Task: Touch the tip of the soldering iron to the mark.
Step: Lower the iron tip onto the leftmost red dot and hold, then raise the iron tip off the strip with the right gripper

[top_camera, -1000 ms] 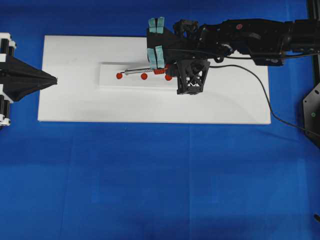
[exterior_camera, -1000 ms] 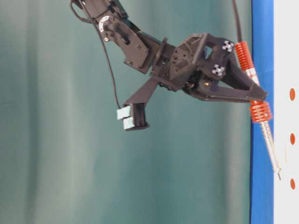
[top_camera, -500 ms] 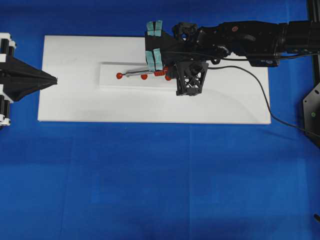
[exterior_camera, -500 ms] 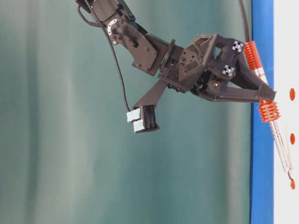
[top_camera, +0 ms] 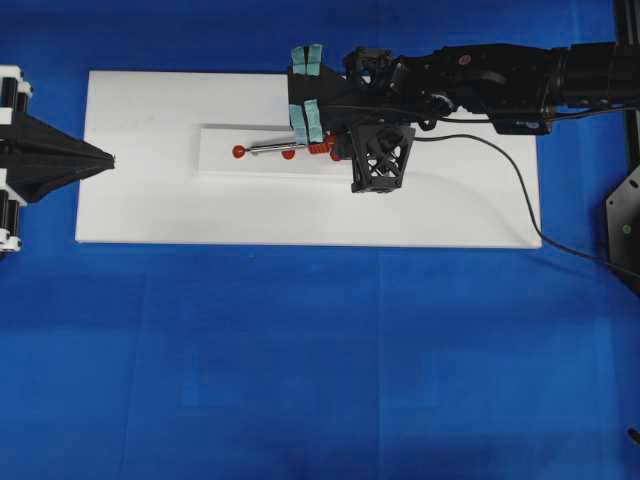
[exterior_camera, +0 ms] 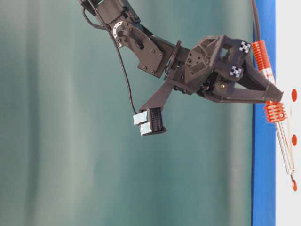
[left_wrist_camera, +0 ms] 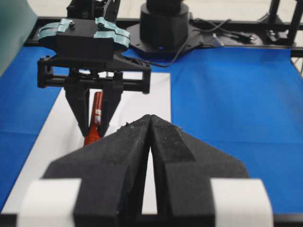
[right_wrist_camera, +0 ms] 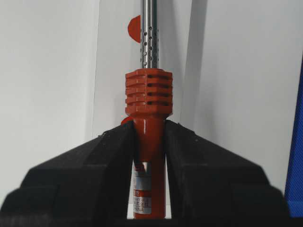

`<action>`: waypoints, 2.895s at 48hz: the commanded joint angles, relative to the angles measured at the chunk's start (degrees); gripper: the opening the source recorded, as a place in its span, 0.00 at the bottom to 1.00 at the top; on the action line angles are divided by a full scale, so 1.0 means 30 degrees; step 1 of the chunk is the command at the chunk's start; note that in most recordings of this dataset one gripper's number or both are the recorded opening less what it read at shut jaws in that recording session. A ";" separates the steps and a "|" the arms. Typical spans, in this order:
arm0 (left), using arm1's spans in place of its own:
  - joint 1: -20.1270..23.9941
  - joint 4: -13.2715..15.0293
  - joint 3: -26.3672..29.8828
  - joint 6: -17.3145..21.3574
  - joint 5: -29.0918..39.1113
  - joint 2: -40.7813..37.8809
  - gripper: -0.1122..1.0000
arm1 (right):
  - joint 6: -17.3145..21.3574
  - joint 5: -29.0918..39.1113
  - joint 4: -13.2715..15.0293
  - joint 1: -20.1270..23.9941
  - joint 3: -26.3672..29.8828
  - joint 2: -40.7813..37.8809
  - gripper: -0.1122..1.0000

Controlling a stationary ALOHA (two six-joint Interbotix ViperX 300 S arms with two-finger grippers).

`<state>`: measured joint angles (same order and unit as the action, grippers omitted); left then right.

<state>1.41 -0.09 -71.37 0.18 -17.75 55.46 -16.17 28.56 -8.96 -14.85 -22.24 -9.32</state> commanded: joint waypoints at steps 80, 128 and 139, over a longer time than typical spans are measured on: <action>0.0059 0.0000 0.0205 -0.0059 -0.0146 -0.0088 0.10 | 0.0176 0.1348 0.0293 -0.0088 0.1318 0.3105 0.16; 0.0059 0.0000 0.0205 -0.0176 -0.0176 -0.0088 0.10 | 0.0381 0.2578 0.1318 -0.0557 -0.0996 0.6533 0.16; 0.0059 0.0000 0.0205 -0.0176 -0.0176 -0.0088 0.10 | 0.0439 0.3018 0.1318 -0.0674 -0.2168 0.7705 0.16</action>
<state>1.41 -0.09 -71.28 -0.44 -17.75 55.46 -15.03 37.44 -5.01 -16.52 -28.92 11.69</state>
